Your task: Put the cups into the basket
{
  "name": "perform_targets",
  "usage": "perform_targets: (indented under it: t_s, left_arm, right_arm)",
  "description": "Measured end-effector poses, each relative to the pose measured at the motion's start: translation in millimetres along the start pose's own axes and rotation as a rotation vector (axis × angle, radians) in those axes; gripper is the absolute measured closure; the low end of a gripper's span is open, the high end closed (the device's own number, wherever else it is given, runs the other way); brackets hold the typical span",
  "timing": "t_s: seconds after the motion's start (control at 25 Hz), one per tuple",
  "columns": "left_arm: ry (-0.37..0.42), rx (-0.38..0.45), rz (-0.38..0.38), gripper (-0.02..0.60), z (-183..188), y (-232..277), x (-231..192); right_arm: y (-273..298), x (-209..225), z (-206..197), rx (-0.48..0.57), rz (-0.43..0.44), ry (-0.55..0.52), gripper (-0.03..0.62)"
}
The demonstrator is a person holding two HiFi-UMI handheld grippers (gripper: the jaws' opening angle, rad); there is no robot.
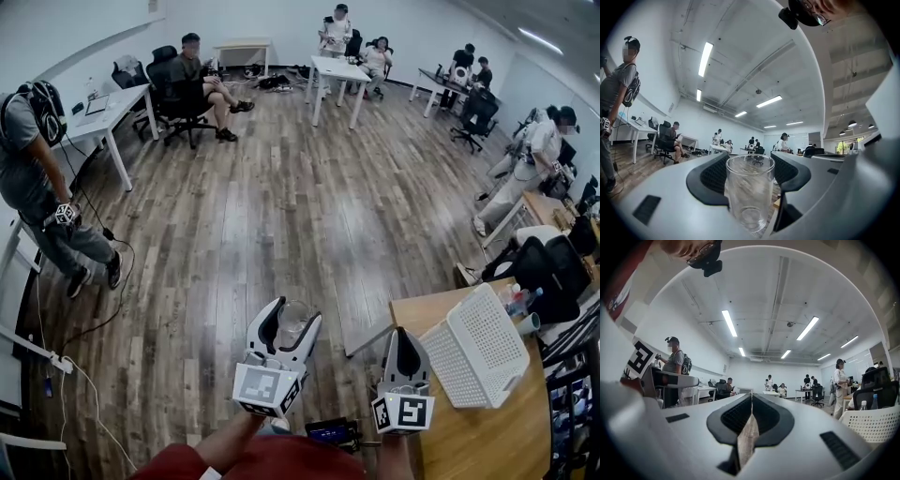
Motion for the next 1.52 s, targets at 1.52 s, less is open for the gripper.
perform_targets:
  t_s: [1.52]
  left_arm:
    - [-0.033,-0.070,-0.482,0.293,-57,213,197]
  right_arm:
    - [-51,240,-19,0.017,-0.517,-0.002,0.582]
Point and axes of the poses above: the fingertips, and each gripper's own axes: y forward along the fingers, x to its right, z out of its top, the point moved 6 cm from there along -y, backward along the fingers, and after that the axes turned 3 degrees about x, right-handed, at the moved point
